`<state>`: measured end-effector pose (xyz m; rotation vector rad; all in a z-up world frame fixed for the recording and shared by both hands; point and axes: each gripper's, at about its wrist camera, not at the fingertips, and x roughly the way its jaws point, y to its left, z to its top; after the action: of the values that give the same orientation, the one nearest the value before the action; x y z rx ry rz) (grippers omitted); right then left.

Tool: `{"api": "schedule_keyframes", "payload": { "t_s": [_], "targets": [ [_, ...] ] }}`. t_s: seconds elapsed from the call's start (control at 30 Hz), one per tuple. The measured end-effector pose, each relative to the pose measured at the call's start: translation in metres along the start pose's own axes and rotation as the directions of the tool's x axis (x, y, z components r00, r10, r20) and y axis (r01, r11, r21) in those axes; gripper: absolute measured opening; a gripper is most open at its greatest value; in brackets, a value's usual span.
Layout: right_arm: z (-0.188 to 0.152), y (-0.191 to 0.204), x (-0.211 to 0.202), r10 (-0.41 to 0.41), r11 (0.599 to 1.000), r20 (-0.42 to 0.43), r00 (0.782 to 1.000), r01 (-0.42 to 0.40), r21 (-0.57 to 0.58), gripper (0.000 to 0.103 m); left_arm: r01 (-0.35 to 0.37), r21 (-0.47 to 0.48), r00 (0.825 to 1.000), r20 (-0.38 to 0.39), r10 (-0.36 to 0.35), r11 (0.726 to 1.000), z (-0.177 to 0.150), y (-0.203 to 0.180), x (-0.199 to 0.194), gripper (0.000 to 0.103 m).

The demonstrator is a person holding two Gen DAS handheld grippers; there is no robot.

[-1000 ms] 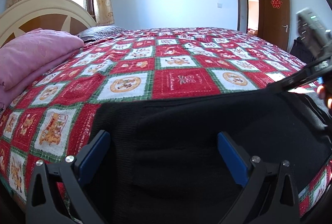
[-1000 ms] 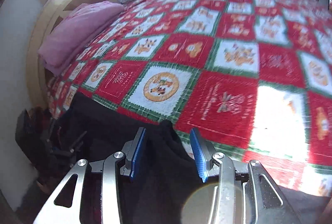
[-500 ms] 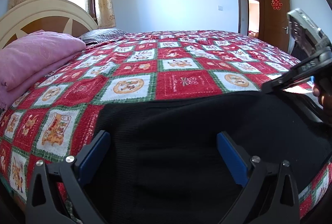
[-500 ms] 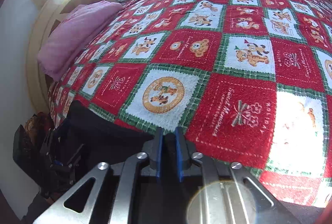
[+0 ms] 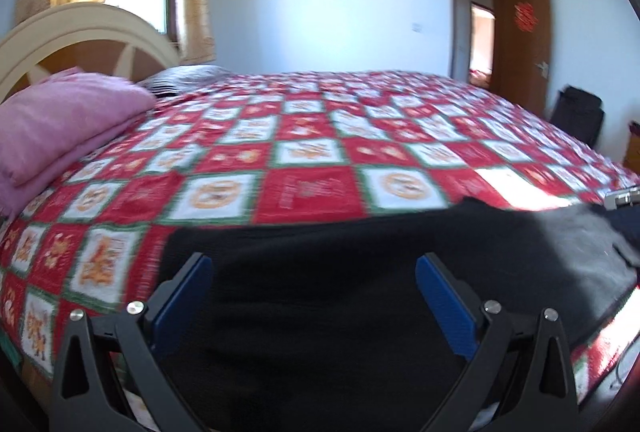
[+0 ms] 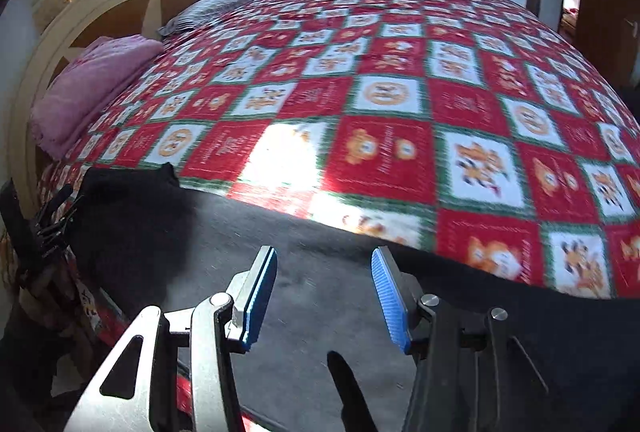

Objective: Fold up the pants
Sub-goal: 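Smooth the folded pants flat with both open tools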

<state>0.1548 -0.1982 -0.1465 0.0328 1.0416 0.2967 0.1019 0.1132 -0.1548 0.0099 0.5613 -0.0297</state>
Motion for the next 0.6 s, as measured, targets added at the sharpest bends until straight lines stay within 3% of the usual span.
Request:
{"api": "schedule_keyframes", "payload": {
  "t_s": [0.1, 0.17, 0.3, 0.43, 0.5, 0.6],
  "targets": [
    [-0.019, -0.044, -0.012, -0.09, 0.991, -0.005, 0.996, 0.09, 0.096, 0.054, 0.02, 0.021, 0.999, -0.039, -0.02, 1.0, -0.007, -0.016, 0.008, 0.103],
    [-0.03, -0.07, -0.006, -0.14, 0.979, -0.039, 0.989, 0.144, 0.142, 0.055, 0.014, 0.024, 0.994, -0.111, -0.011, 1.0, -0.015, -0.019, 0.023, 0.103],
    [-0.037, -0.084, -0.004, -0.065, 0.983, 0.02, 0.998, 0.06, 0.172, 0.055, 0.021, 0.004, 0.995, -0.096, -0.021, 1.0, -0.02, -0.016, 0.022, 0.103],
    [-0.033, -0.078, -0.013, -0.077, 0.983, 0.031, 0.997, 0.071, 0.168, 0.055, 0.018, -0.012, 0.994, -0.106, -0.019, 1.0, -0.015, -0.019, 0.018, 0.103],
    [-0.036, -0.077, -0.024, -0.134, 0.98, 0.042, 0.99, 0.126, 0.154, 0.055, 0.023, -0.003, 0.995, -0.099, -0.023, 1.0, -0.014, -0.024, 0.015, 0.103],
    [-0.038, -0.077, -0.035, -0.269, 0.96, 0.051, 0.962, 0.264, 0.098, 0.063, 0.038, 0.02, 0.994, -0.099, -0.035, 0.999, -0.013, -0.033, 0.014, 0.103]
  ]
}}
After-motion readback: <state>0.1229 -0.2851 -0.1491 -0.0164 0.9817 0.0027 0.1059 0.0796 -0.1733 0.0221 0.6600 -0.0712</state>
